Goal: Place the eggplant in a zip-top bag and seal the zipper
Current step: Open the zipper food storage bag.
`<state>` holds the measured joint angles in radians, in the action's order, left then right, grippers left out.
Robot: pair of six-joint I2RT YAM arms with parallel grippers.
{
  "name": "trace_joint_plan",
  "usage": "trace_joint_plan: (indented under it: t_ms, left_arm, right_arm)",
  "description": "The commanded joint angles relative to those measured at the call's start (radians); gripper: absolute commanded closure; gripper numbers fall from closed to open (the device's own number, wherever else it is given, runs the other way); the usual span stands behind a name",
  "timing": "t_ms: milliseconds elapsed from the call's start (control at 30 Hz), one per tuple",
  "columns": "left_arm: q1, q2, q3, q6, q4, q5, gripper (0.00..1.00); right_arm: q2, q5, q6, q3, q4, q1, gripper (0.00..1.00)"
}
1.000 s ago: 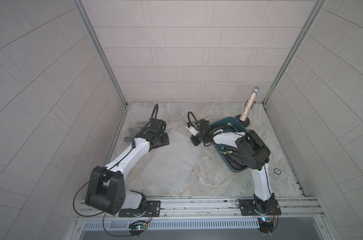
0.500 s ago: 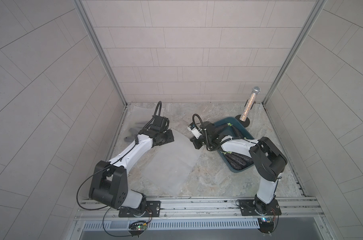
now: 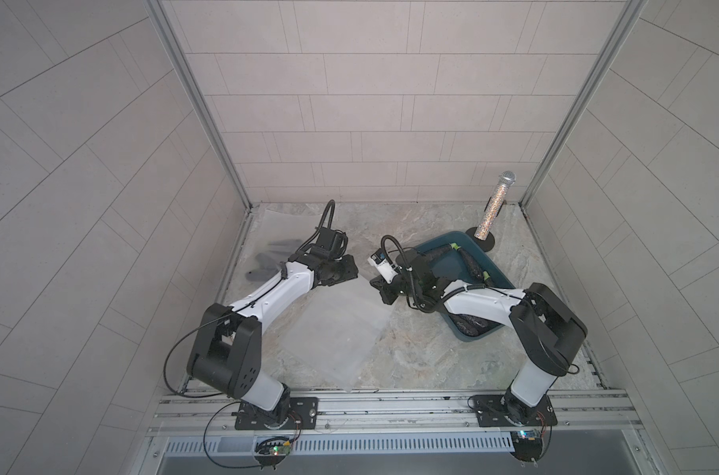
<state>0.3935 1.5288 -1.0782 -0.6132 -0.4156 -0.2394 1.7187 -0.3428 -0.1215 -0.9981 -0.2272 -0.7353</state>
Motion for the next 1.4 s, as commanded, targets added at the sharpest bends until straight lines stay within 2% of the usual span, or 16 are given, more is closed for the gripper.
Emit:
trace_joint_plan:
  t_ms: [0,267,500,1033,1367]
  left_arm:
    - [0.014,0.001,-0.005,-0.018,0.023,-0.004,0.45]
    - [0.027,0.000,0.032,-0.019,0.024,-0.011,0.52]
    - [0.035,-0.010,0.052,-0.028,0.040,-0.023,0.67]
    - [0.057,-0.016,0.093,-0.062,0.075,-0.057,0.73]
    - [0.056,-0.033,0.115,-0.069,0.086,-0.075,0.87]
  right_arm:
    - [-0.022,0.023,0.000,0.002,-0.022,-0.024,1.00]
    - [-0.024,0.058,-0.009,0.001,-0.024,-0.035,1.00]
    - [-0.024,0.059,-0.025,0.003,-0.038,-0.035,1.00]
    - [-0.018,0.047,-0.047,0.018,-0.077,-0.050,1.00]
    - [-0.010,0.031,-0.071,0.031,-0.104,-0.058,1.00]
